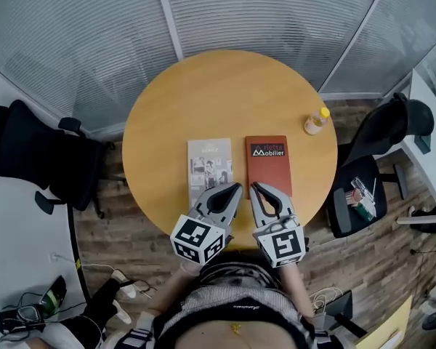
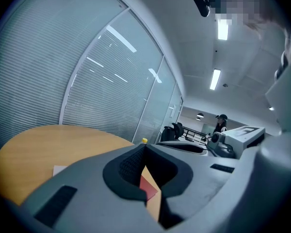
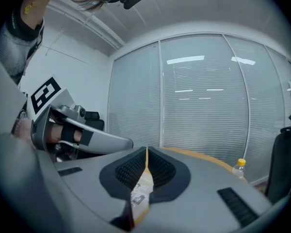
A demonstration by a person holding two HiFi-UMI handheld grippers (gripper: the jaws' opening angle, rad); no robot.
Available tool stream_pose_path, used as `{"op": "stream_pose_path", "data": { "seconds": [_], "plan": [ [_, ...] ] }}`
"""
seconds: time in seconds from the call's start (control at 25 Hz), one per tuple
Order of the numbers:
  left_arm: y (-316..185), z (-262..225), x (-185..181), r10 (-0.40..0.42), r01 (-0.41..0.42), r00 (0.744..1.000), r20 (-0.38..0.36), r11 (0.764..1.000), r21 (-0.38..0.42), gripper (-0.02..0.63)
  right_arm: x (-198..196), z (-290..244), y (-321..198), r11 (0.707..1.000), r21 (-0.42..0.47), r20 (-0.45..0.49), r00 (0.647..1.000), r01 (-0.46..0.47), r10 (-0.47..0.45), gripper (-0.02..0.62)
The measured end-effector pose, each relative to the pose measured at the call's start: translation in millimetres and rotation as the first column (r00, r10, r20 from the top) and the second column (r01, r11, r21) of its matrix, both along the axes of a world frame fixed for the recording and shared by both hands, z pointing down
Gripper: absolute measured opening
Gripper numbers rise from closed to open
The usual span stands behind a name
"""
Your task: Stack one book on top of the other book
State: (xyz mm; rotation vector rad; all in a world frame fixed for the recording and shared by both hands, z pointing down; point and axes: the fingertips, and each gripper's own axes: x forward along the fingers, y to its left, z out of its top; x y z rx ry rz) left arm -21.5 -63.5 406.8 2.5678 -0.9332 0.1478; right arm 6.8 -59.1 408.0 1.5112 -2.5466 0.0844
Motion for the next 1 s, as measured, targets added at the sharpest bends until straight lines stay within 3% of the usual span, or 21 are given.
{"op": "stream_pose_path", "data": {
  "seconds": [0.32,1.0],
  "plan": [
    [-2.7,11.0,9.7,0.014,-0.014,1.0,0.019,1.0,-0.019,0.018,16.8,5.6,-2.8,1.0,-0.003,-0.016,1.0,-0.025,0.025,0.026],
    [-16.5,9.9,66.6,-0.107,0.107,0.994,0.035,0.994,-0.019,0.018,74.5,0.6,-21.9,0.994,-0.008,-0.018,0.994,0.105,-0.106,0.026]
  ]
}}
